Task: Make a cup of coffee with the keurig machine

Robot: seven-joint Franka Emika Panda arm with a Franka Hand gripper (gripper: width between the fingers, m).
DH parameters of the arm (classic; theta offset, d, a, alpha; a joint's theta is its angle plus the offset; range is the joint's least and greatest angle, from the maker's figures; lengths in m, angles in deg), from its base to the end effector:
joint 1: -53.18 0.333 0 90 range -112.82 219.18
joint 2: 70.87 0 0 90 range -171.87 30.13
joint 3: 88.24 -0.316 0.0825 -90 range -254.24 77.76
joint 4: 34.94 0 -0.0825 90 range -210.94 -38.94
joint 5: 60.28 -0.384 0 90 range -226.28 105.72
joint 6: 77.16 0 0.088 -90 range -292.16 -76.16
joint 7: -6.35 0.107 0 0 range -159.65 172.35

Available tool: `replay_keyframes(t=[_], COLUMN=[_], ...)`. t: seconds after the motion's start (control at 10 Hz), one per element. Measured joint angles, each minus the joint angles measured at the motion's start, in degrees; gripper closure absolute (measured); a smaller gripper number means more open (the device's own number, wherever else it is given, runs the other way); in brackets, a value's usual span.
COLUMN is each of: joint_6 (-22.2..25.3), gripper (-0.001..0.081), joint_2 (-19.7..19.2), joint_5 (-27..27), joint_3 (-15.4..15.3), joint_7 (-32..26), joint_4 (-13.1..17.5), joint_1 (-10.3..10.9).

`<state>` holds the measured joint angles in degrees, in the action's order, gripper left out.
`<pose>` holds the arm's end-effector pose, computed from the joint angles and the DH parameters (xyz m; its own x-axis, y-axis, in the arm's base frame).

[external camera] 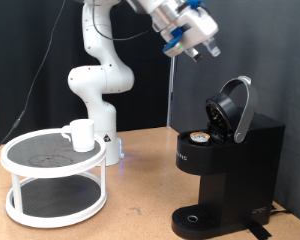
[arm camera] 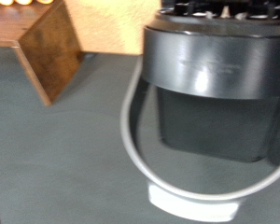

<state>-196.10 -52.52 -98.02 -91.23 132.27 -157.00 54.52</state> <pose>0.4832 0.0707 0.5776 -0.6332 -0.5236 -0.5700 -0.7265 0.6560 0.2044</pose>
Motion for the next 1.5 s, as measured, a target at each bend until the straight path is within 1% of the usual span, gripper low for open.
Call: replay_keyframes(t=[0.1,0.2,0.4,0.6,0.7,0.9,1.1,1.3,1.5], joint_6=[3.77,7.31,11.3,10.76,11.12,13.45,13.52,13.02,11.88], gripper=[0.0072,0.0072,0.0072,0.0072,0.0072,0.0072,0.0072,0.0072,0.0072], joint_2=[-1.03,-2.31,-5.96,-5.96,-6.32,-8.26,-10.66,-12.51,-13.87], joint_5=[3.47,5.38,5.76,6.28,7.05,9.46,11.71,13.77,15.24], joint_3=[-1.3,-2.39,-3.58,-3.86,-4.62,-7.11,-9.87,-11.9,-13.27], joint_7=[1.75,3.77,7.5,7.09,7.64,11.34,15.73,18.16,19.61], joint_4=[2.61,5.51,10.72,10.47,10.88,13.92,16.66,17.95,18.21], joint_1=[0.14,0.23,0.36,0.38,0.45,0.87,1.45,1.79,1.9])
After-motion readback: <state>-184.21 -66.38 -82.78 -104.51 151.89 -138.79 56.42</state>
